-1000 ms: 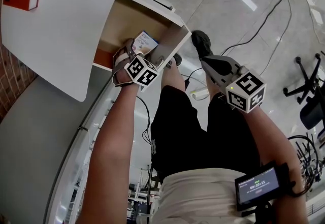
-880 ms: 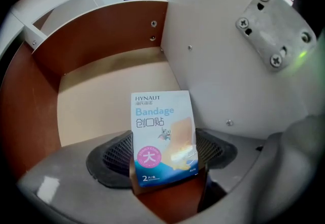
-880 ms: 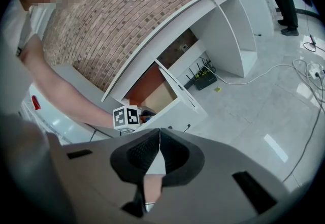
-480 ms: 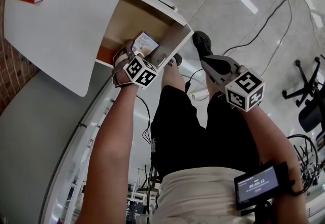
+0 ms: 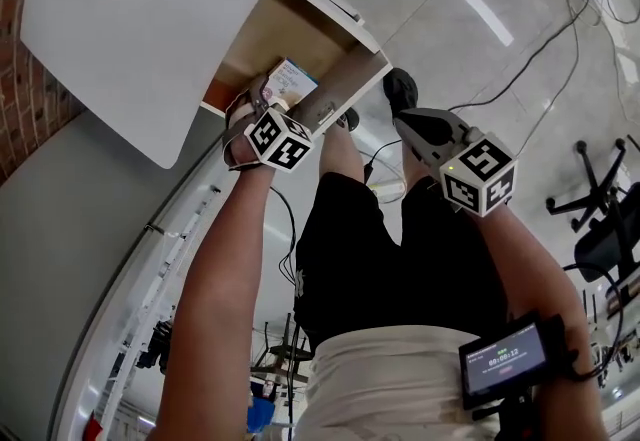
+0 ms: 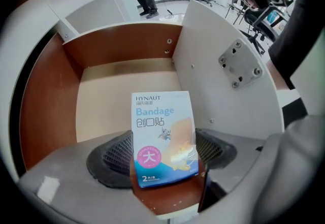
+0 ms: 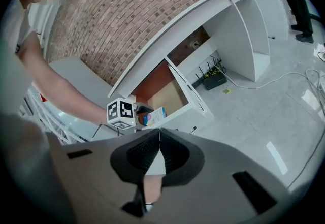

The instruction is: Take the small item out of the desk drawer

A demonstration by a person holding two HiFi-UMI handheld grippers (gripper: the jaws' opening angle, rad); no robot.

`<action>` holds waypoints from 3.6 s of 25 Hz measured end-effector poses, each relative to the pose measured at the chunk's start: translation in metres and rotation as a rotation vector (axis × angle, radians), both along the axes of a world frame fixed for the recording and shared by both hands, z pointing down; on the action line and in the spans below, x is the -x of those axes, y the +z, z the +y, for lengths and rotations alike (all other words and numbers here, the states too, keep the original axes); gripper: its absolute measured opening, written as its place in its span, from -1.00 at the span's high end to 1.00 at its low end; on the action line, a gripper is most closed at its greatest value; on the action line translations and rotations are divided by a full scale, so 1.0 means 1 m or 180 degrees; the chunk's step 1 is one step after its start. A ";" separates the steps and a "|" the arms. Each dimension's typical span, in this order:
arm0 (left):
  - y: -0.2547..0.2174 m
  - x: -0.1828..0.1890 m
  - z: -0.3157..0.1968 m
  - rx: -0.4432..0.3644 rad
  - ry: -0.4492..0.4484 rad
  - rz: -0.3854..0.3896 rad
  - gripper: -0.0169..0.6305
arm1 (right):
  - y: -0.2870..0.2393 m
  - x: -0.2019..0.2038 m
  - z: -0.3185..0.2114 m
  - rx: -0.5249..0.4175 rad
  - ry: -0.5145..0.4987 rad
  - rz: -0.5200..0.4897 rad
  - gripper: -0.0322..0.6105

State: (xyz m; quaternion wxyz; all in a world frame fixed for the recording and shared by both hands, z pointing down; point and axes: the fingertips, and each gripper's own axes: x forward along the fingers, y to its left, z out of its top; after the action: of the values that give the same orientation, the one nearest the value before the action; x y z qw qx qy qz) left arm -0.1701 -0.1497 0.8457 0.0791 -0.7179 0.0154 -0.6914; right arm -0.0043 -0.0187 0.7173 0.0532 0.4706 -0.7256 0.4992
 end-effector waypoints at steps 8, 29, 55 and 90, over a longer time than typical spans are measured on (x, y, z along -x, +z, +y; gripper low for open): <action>-0.016 0.016 0.000 -0.0014 -0.0220 0.0060 -0.24 | -0.004 0.009 -0.018 -0.0033 -0.0265 0.0119 0.88; -0.125 0.004 0.013 -0.0159 -0.0834 0.0398 -0.24 | -0.060 0.009 -0.029 -0.0123 -0.0664 0.0163 0.88; -0.238 -0.006 0.040 -0.0360 -0.1794 0.1317 -0.24 | -0.138 0.007 -0.027 -0.0397 -0.0879 0.0364 0.88; -0.350 -0.027 0.056 -0.0457 -0.2695 0.2435 -0.24 | -0.211 0.003 -0.054 -0.0791 -0.1146 0.0530 0.88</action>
State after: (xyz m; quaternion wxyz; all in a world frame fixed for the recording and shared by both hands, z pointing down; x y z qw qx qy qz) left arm -0.1435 -0.0936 0.4953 -0.1672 -0.8411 0.3760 -0.3511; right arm -0.0076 -0.0732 0.5063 0.1427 0.3761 -0.8468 0.3480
